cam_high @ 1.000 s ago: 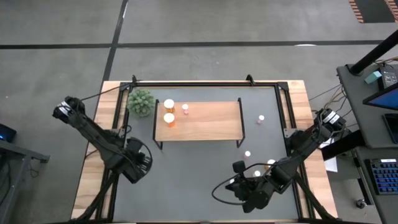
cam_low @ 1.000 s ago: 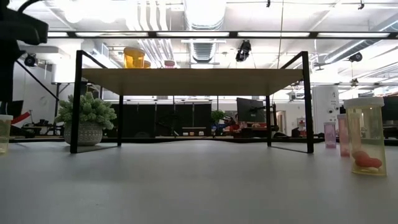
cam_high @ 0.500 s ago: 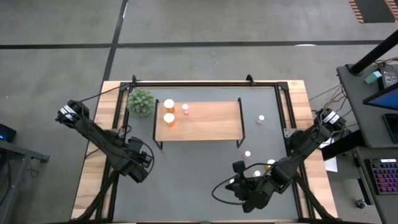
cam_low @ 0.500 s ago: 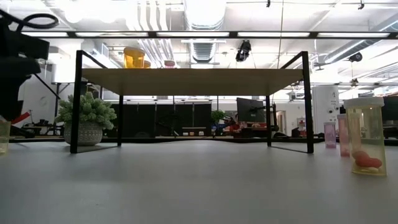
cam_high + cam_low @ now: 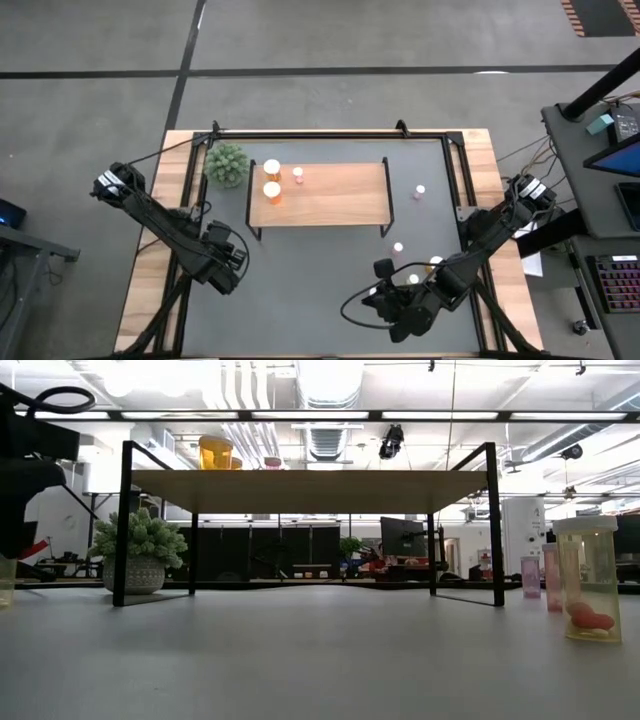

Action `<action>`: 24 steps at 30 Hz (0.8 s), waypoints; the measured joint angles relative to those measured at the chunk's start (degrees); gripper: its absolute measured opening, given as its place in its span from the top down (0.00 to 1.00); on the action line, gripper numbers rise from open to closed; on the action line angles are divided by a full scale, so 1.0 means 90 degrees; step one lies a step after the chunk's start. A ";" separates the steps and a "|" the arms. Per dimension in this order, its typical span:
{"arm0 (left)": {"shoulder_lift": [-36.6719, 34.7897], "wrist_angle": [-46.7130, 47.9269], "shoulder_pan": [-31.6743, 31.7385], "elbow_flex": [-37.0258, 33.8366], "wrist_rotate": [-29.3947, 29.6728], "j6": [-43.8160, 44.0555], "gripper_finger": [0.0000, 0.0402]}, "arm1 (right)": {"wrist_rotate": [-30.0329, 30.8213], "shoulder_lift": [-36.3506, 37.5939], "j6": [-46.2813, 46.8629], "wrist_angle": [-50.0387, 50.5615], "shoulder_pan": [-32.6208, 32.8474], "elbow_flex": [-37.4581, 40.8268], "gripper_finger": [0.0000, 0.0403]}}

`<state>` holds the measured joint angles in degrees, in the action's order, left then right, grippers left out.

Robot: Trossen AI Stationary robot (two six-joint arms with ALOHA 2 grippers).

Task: Pick and place medicine bottles onto shelf by color
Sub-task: Put the top yellow pill bottle on the shelf

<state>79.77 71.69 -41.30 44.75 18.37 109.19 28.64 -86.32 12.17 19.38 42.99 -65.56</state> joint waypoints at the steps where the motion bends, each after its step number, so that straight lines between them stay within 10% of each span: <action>1: -0.0002 -0.0020 0.0000 0.0000 0.0002 -0.0005 0.72 | -0.0002 0.0000 0.0010 0.0000 0.0000 0.0000 0.98; 15: -0.0017 -0.0105 -0.0004 0.0712 -0.0672 -0.0580 0.76 | -0.0005 0.0000 0.0028 0.0002 0.0002 0.0000 0.98; 24: 0.0148 -0.1538 -0.0016 0.2899 -0.0023 -0.3390 0.76 | -0.0007 0.0000 -0.0109 0.0007 0.0002 0.0000 0.98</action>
<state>81.10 57.85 -41.44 70.84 18.17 78.67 28.58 -86.32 11.19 19.44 43.00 -65.56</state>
